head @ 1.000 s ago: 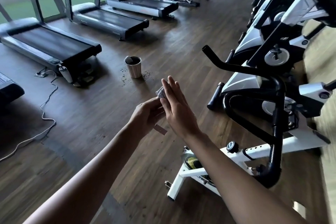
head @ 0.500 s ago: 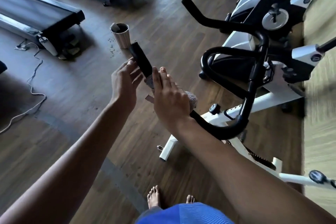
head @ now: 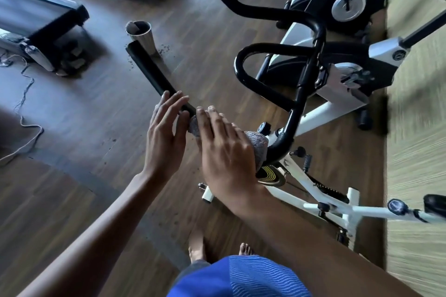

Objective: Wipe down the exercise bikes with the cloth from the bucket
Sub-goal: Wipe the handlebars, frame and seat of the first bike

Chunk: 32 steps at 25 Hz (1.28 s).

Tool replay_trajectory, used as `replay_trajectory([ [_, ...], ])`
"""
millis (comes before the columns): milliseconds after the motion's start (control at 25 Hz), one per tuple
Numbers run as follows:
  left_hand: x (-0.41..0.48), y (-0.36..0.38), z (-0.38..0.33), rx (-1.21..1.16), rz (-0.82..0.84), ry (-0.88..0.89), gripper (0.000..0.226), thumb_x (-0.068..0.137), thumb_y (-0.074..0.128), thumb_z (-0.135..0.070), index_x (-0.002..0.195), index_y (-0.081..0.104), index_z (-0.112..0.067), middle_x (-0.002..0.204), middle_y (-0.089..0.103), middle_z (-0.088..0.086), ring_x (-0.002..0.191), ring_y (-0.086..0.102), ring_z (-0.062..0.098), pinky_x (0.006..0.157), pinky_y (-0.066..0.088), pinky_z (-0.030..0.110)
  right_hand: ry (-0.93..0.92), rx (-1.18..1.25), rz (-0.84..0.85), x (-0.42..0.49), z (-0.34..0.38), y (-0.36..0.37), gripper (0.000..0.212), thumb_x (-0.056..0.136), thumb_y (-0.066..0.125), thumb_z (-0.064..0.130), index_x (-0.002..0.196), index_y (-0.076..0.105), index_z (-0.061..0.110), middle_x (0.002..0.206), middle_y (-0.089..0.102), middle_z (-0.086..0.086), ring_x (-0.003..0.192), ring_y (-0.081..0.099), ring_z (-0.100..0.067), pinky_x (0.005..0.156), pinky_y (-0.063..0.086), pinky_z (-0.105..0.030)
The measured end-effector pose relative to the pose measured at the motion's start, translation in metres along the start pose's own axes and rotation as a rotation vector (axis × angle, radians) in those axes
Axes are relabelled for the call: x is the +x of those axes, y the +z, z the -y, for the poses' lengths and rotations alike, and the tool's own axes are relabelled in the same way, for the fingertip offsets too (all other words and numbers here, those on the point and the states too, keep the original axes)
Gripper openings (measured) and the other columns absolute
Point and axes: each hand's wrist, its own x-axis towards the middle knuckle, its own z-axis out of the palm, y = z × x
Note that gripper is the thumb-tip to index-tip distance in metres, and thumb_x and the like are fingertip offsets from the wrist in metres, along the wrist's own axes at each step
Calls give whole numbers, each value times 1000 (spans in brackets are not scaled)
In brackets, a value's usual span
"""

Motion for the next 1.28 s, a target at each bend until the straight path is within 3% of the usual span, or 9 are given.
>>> replay_trajectory([
  [240, -12, 15, 0, 36, 62, 66, 41, 105, 40, -31, 133, 60, -11, 148, 50, 5, 149, 27, 19, 121, 22, 51, -157, -8, -86, -34, -28, -7, 48, 105, 42, 39, 148, 46, 17, 155, 43, -7, 140, 43, -24, 113, 32, -40],
  [520, -16, 21, -2, 24, 12, 63, 42, 105, 39, -35, 133, 59, -10, 148, 49, 6, 150, 26, 19, 118, 28, 53, -386, 68, -133, -41, -76, -20, 45, 103, 51, 40, 143, 54, 19, 151, 48, -6, 137, 49, -21, 110, 38, -37],
  [720, -20, 26, -8, 43, -11, 35, 39, 105, 42, -30, 134, 58, -10, 150, 46, 7, 151, 23, 19, 119, 28, 51, -501, 144, -199, -39, -114, -20, 42, 100, 56, 41, 135, 62, 18, 143, 56, -4, 133, 54, -17, 107, 43, -39],
  [880, -24, 30, -16, 70, -30, 0, 39, 105, 41, -29, 135, 58, -9, 152, 44, 7, 151, 20, 17, 122, 25, 41, -614, 230, -163, -35, -148, -15, 41, 100, 55, 38, 134, 61, 16, 140, 59, -3, 133, 53, -19, 112, 36, -43],
  [1160, -27, 38, -19, 83, -76, -18, 40, 106, 38, -24, 137, 56, -6, 153, 43, 8, 152, 20, 20, 122, 25, 44, -562, 455, -114, -17, -185, -10, 44, 105, 36, 33, 124, 65, 6, 132, 63, -8, 132, 51, -26, 113, 32, -51],
  [1280, -28, 43, -21, 92, -113, -18, 38, 106, 38, -18, 136, 56, -4, 153, 43, 10, 151, 21, 21, 121, 25, 45, -659, 453, -103, -9, -198, -8, 39, 105, 37, 31, 129, 59, 10, 135, 61, -8, 135, 49, -25, 112, 33, -51],
])
